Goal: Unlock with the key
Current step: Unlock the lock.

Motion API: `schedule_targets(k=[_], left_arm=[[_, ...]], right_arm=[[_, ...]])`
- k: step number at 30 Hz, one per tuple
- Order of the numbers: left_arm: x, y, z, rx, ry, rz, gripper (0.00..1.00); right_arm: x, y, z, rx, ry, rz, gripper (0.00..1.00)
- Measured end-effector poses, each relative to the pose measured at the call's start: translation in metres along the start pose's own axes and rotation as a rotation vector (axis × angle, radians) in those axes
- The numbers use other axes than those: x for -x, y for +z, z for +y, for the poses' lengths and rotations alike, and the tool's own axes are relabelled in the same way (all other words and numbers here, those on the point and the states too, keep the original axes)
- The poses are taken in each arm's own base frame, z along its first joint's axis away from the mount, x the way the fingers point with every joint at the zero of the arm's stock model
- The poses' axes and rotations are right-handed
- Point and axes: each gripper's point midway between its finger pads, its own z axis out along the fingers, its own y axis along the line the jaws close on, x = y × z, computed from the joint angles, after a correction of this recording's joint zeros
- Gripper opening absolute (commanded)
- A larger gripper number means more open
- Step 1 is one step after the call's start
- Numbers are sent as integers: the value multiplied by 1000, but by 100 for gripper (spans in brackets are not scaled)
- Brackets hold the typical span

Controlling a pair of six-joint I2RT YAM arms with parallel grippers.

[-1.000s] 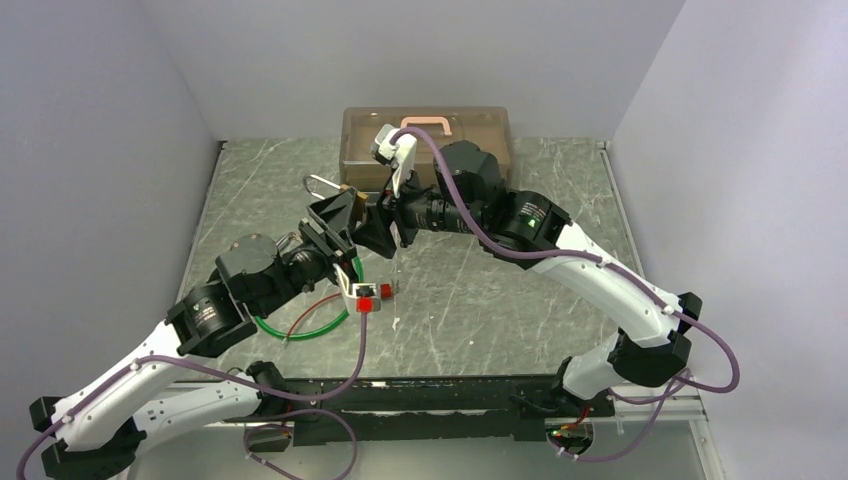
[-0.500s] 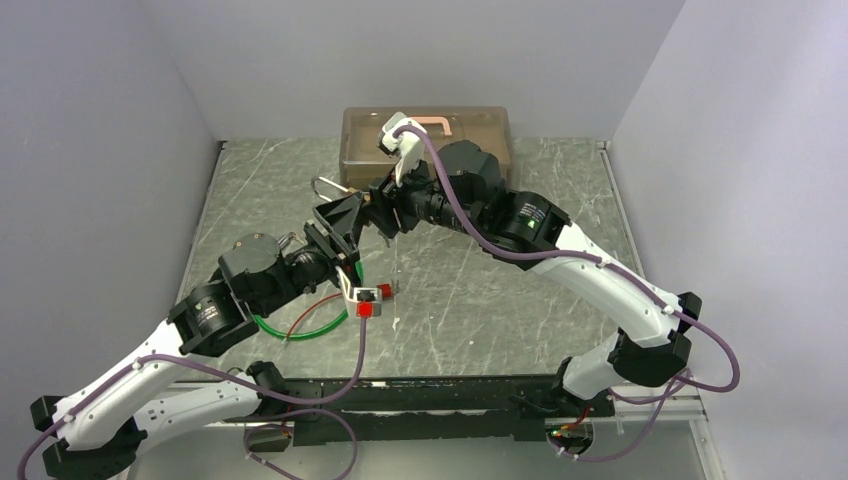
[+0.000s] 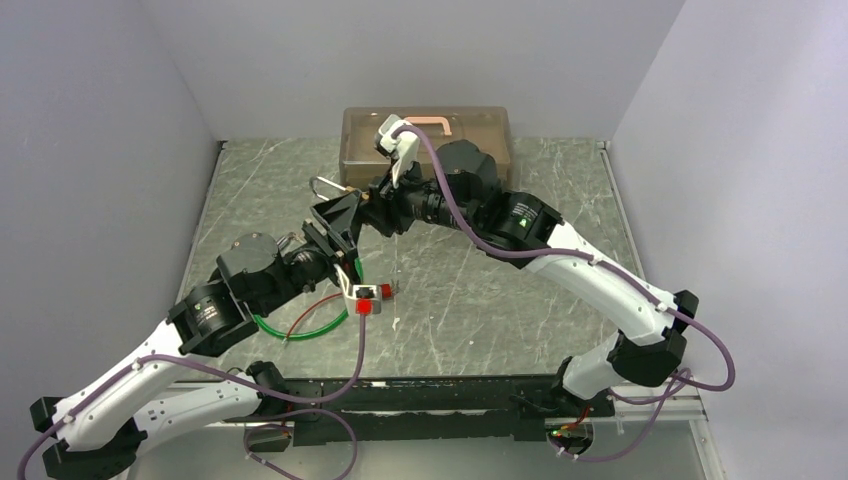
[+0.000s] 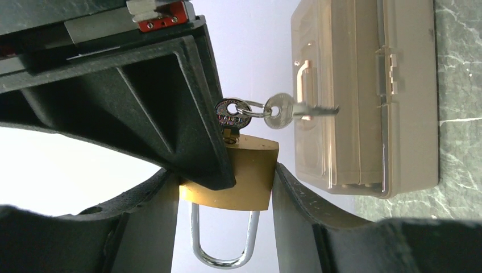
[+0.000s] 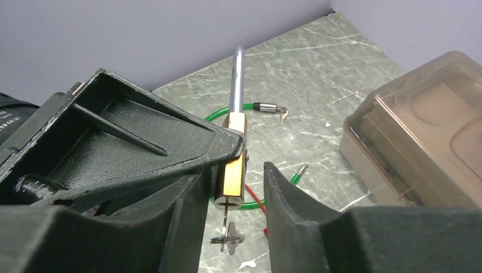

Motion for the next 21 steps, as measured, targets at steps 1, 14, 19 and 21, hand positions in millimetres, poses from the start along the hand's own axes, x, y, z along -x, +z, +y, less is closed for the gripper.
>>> schedule_targets(k=[1,14,19,21], left_arm=[[0,0,0,1,-4,0,0],[25,-8,23,-17,-177,-128,98],[50,-31,60,9,-258,-266,100],[60,-43,71,10,-278,-323,99]], right_arm=[[-1,1,1,11,8,2,29],[8,-22,13,121,77,-97,0],[9,-46,15,127,18,-105,0],[8,-52,15,129,-3,-103,0]])
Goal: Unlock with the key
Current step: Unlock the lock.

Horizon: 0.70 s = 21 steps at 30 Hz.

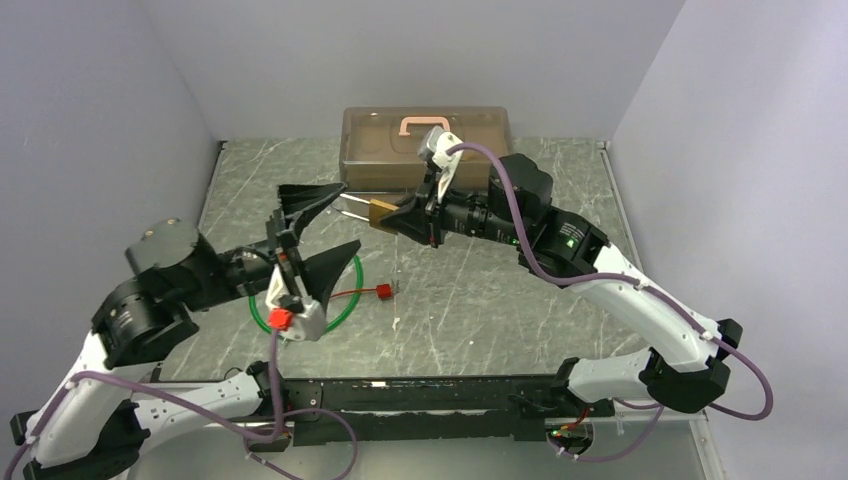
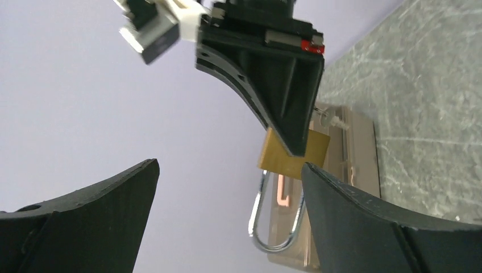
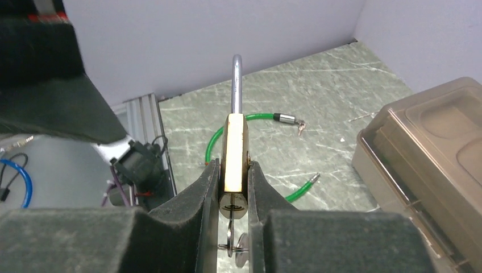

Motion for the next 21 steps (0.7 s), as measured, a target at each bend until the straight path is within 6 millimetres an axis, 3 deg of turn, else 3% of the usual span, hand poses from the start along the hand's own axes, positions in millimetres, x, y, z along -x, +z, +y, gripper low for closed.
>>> schedule_targets(k=[3,7,13,21], left_arm=[[17,-9,5,-18,-30,-64,99],[26,-13,-7,-93,-84,-100,99],[21,-11,-34,-204,-158,-87,99],[7,-9,-46,-212,-206,-29,99]], right_arm=[[-6,-7,4,28,-43,21,0],[-17,-13,14,102,-105,53,0],[-22,-21,25,187,-218,68,0],[-17,-29,38,247,-323,36,0]])
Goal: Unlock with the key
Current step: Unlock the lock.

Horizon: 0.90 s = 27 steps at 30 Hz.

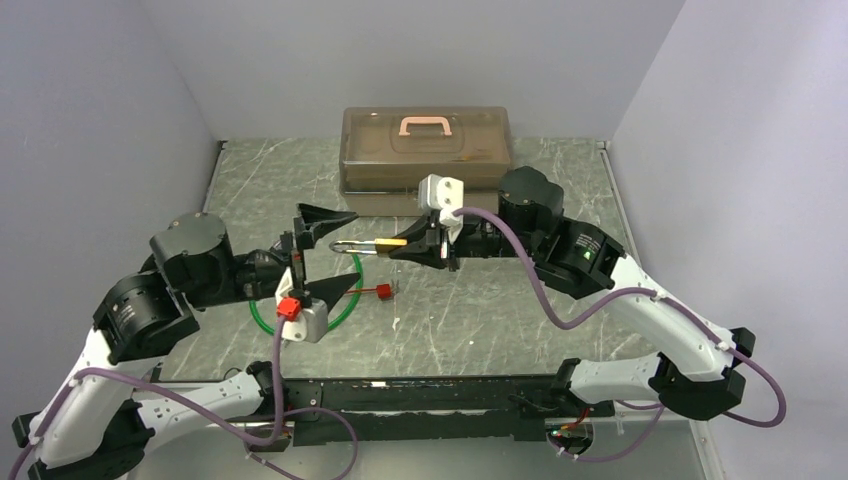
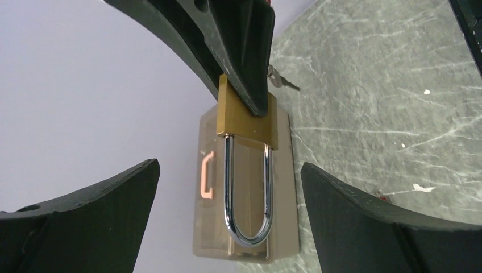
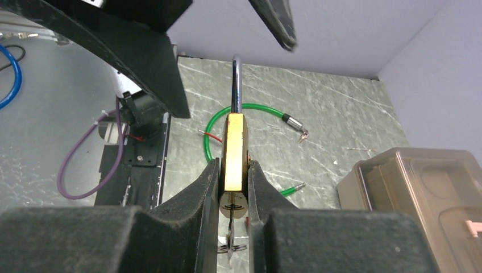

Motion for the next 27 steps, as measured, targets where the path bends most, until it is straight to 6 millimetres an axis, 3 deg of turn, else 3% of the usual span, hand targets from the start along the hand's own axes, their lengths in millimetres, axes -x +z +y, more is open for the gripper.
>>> schedule_targets(k=[4,6,7,9,18,21,22,25,27], left_arm=[[-16,6,-8,-19,-64,60,87],[-22,10,-14,-39,-109,82,69],[-25,12,-17,-51,-133,91,55],[-29,15,-25,-83,-178,108,47],[-36,20,-38,-193,-303,173,48],[-41,20,-48,-228,-335,199,42],[-42,19,-50,-236,-342,206,36],[-42,16,-56,-253,-364,217,5],[-44,15,-57,-240,-403,230,0]], right_arm=[[-3,6,4,23,-29,11,0],[-4,9,6,34,-38,20,0],[-5,11,7,39,-43,26,0],[-7,14,11,55,-53,38,0],[-7,16,21,69,-108,74,0],[-4,17,23,69,-128,80,0],[-3,18,25,70,-137,84,0],[-2,21,29,66,-167,100,0],[-3,22,29,60,-200,116,0]])
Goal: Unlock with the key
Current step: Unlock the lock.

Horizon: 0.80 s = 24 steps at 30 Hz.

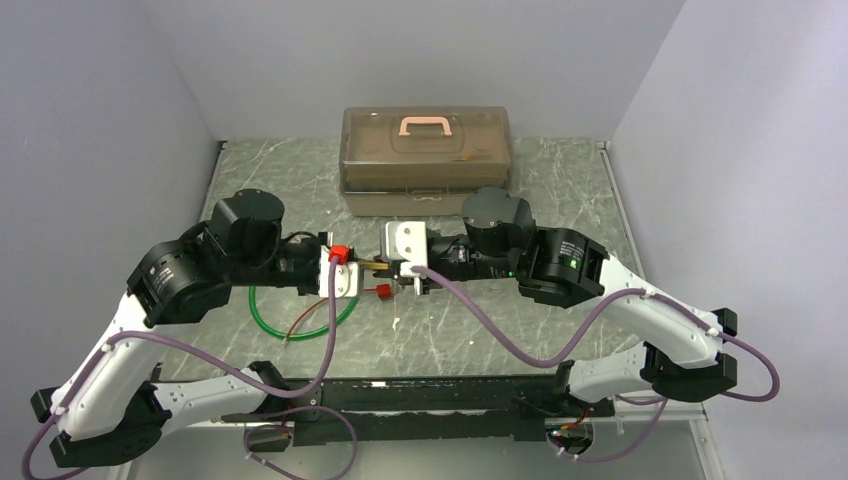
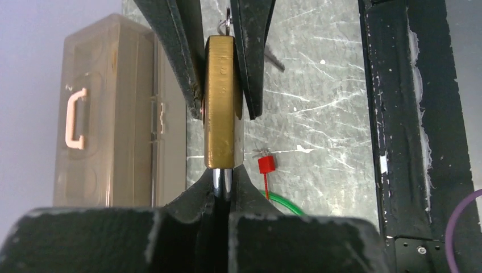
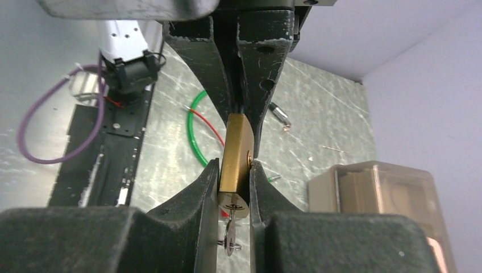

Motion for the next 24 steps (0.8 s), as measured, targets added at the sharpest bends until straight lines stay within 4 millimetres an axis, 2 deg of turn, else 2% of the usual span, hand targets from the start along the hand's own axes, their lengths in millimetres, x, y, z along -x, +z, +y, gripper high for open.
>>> schedule_targets(k=[4,5,6,7,11,14,16,17,20,21,24], left_arm=[[-2,-1,4,31,-52,9,0],[-2,-1,5,34,-53,8,0],[-2,-1,6,37,-55,8,0],[-2,-1,6,40,-57,8,0],[-5,-2,8,54,-76,2,0],[-13,-1,5,52,-104,17,0],[-16,-1,6,57,-128,24,0],[-17,-1,7,63,-140,27,0],[-19,-3,10,83,-188,27,0],[-19,-4,11,91,-210,25,0],[-17,-5,16,110,-270,8,0]], right_arm=[[-1,1,-5,-33,-43,24,0],[-1,1,-6,-38,-47,26,5],[-1,1,-6,-41,-48,28,13],[-1,1,-7,-44,-48,29,25],[2,1,-10,-67,-35,21,53],[12,-4,-15,-95,-26,-15,57],[20,-12,-17,-112,-26,-40,52],[24,-17,-18,-124,-26,-53,45],[36,-40,-25,-187,-16,-97,11],[38,-48,-28,-216,-6,-106,3],[34,-67,-44,-345,38,-109,0]])
